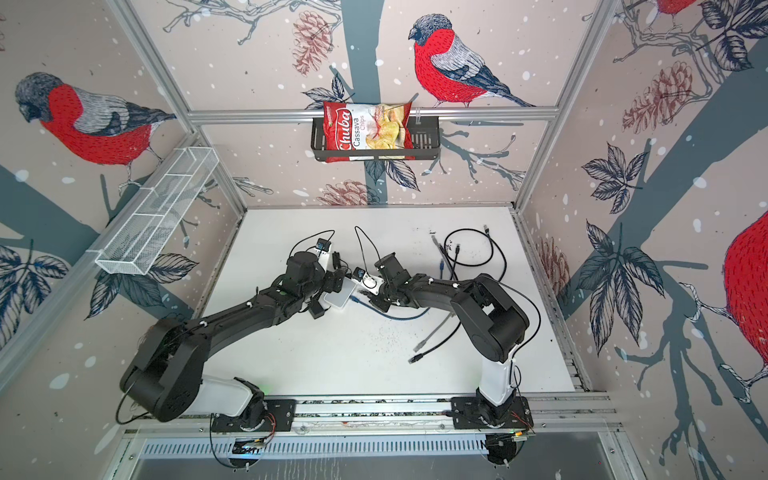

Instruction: Insert the plug into the switch port

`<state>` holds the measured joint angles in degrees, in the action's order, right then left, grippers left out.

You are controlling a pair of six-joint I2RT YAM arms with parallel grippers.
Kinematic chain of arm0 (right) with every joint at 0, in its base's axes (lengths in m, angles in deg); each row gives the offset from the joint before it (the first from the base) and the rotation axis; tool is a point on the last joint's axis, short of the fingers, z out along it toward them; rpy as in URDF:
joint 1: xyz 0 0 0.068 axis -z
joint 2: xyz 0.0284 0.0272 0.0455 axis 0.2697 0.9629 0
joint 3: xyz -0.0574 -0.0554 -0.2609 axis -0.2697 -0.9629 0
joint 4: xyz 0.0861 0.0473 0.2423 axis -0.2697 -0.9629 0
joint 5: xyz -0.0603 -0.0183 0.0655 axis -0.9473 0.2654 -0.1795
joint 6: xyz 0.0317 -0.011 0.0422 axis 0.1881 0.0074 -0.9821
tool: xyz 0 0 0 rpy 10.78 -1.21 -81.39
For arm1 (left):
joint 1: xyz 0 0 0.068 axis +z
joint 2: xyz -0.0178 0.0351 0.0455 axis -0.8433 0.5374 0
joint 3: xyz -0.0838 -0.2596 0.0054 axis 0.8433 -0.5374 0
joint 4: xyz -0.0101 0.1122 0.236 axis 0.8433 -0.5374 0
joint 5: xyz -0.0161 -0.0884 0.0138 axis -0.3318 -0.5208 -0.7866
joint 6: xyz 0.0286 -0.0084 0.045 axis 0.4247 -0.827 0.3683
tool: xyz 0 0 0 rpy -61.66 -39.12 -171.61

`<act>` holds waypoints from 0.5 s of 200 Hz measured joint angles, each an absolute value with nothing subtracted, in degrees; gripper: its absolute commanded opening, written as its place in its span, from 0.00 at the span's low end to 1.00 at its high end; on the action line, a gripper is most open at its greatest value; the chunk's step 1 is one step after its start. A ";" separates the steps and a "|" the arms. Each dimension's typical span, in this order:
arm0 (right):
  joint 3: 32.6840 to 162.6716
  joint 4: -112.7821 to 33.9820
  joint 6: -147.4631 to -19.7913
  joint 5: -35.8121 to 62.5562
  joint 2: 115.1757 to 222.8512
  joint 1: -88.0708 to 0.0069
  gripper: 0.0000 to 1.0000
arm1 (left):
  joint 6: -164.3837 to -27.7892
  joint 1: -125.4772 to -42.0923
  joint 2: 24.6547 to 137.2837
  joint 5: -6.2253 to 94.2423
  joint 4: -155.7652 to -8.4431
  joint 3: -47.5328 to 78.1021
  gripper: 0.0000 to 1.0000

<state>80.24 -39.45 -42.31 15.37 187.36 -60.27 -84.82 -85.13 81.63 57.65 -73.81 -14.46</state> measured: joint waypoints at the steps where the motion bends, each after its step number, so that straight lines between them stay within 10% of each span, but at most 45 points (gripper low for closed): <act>1: 80.22 -39.43 -42.35 15.37 187.38 -60.27 0.02 | -85.00 -85.13 81.68 57.61 -73.85 -14.43 0.87; 100: 82.23 -37.68 -44.21 12.58 191.38 -61.89 0.02 | -96.19 -85.13 90.18 50.53 -77.29 -12.42 0.73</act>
